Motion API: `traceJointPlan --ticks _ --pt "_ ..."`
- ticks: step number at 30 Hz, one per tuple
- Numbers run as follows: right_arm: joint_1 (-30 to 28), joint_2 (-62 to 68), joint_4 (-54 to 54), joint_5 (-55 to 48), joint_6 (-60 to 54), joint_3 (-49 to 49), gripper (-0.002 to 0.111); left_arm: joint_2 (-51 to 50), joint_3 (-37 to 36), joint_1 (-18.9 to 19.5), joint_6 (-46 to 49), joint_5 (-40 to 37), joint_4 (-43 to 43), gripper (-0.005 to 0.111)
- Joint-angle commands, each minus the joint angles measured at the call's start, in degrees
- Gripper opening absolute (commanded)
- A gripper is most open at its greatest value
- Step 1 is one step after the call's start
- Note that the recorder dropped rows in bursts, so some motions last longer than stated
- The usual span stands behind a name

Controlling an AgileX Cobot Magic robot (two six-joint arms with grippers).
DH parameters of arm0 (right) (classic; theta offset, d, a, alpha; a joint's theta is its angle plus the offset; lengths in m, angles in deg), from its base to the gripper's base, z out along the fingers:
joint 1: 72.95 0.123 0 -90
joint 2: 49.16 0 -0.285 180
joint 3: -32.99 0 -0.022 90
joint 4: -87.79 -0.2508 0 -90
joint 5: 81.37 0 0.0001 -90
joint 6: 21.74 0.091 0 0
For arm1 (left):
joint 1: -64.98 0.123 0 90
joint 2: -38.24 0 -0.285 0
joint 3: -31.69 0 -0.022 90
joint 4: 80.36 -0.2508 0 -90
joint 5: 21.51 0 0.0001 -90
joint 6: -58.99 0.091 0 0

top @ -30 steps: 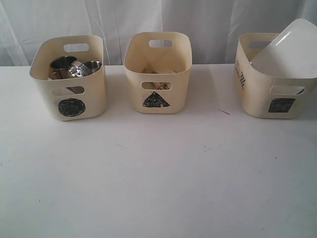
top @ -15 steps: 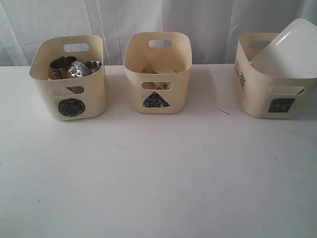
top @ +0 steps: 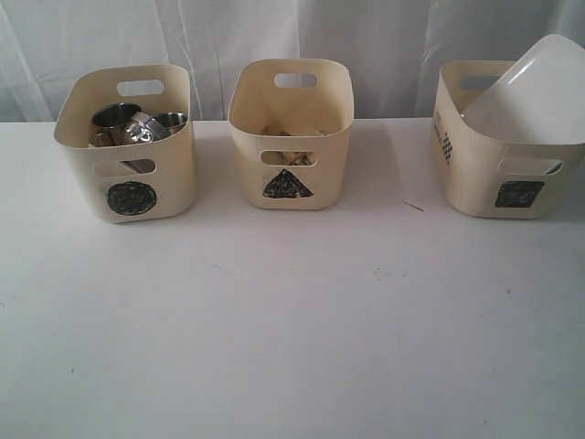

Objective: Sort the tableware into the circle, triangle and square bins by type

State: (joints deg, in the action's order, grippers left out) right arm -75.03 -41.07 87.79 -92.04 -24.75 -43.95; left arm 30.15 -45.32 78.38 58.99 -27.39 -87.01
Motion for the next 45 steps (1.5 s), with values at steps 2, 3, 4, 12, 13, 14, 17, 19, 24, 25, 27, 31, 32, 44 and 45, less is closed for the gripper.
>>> traceJointPlan --ticks 2,3,4,12,13,14,17,19,24,25,27,31,32,44,45 --pt "0.29 -0.30 -0.34 0.54 0.29 -0.27 0.038 0.30 -0.21 0.10 0.00 0.24 0.55 0.056" --pt "0.29 -0.30 -0.34 0.39 0.29 -0.27 0.037 0.30 -0.21 0.10 0.00 0.24 0.55 0.056" --pt "0.29 -0.30 0.00 0.42 0.29 -0.27 0.033 0.30 -0.21 0.10 0.00 0.24 0.55 0.056" --pt "0.29 -0.30 2.46 -2.37 -1.88 -0.27 0.000 0.30 -0.21 0.10 0.00 0.24 0.55 0.056" --pt "0.29 -0.30 2.46 -2.64 -1.88 -0.27 0.000 0.30 -0.21 0.10 0.00 0.24 0.55 0.056" --pt "0.29 -0.30 2.46 -2.66 -1.77 -0.27 0.000 0.30 -0.21 0.10 0.00 0.24 0.55 0.056" --pt "0.29 -0.30 2.46 -2.66 -1.77 -0.27 0.000 0.30 -0.21 0.10 0.00 0.24 0.55 0.056" --pt "0.29 -0.30 2.46 -2.66 -1.77 -0.27 0.000 0.30 -0.21 0.10 0.00 0.24 0.55 0.056" --pt "0.29 -0.30 2.46 -2.66 -1.77 -0.27 0.000 0.30 -0.21 0.10 0.00 0.24 0.55 0.056" --pt "0.29 -0.30 2.46 -2.66 -1.77 -0.27 0.000 0.30 -0.21 0.10 0.00 0.24 0.55 0.056" --pt "0.29 -0.30 2.46 -2.66 -1.77 -0.27 0.000 0.30 -0.21 0.10 0.00 0.24 0.55 0.056" --pt "0.29 -0.30 2.34 -2.66 -1.77 -0.27 0.000 0.30 -0.21 0.10 0.00 0.24 0.55 0.056" --pt "0.29 -0.30 2.34 -2.66 -1.77 -0.27 0.000 0.30 -0.21 0.10 0.00 0.24 0.55 0.056" --pt "0.29 -0.30 2.34 -2.66 -1.77 -0.27 0.000 0.30 -0.21 0.10 0.00 0.24 0.55 0.056" --pt "0.29 -0.30 2.34 -2.66 -1.77 -0.27 0.000 0.30 -0.21 0.10 0.00 0.24 0.55 0.056"
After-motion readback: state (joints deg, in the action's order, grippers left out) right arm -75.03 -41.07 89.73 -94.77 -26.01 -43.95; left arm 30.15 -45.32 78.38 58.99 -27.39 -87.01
